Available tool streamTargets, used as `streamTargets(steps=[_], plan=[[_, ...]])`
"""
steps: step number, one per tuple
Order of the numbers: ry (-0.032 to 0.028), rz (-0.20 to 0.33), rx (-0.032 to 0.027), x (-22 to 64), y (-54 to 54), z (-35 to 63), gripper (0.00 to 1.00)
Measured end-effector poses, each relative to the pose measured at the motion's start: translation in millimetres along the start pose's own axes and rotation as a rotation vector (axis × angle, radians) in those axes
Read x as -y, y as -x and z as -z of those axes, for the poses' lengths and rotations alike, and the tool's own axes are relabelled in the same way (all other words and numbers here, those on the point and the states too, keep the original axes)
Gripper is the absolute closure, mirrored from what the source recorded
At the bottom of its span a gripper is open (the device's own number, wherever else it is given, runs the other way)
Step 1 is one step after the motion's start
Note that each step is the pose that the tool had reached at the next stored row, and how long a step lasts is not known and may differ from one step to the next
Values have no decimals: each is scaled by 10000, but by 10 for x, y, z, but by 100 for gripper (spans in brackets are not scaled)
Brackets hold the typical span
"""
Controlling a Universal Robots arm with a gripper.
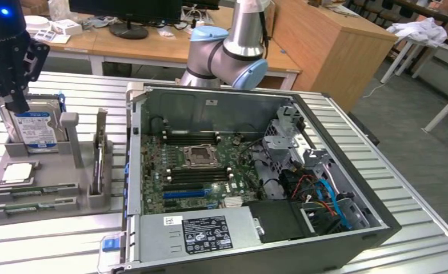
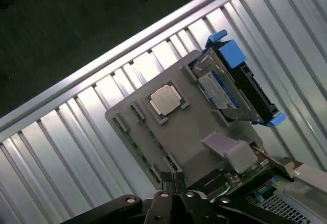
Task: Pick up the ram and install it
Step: 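Pick up the ram and move it above insertion slot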
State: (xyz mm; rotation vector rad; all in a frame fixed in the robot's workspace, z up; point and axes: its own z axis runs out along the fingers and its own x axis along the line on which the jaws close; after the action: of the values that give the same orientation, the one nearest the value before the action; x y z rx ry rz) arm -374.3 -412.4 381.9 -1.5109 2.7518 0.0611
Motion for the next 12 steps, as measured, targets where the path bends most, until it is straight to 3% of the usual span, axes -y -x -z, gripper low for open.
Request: streamTargets(steps=[12], plan=[[44,2184,-73,1,0,-16,89]])
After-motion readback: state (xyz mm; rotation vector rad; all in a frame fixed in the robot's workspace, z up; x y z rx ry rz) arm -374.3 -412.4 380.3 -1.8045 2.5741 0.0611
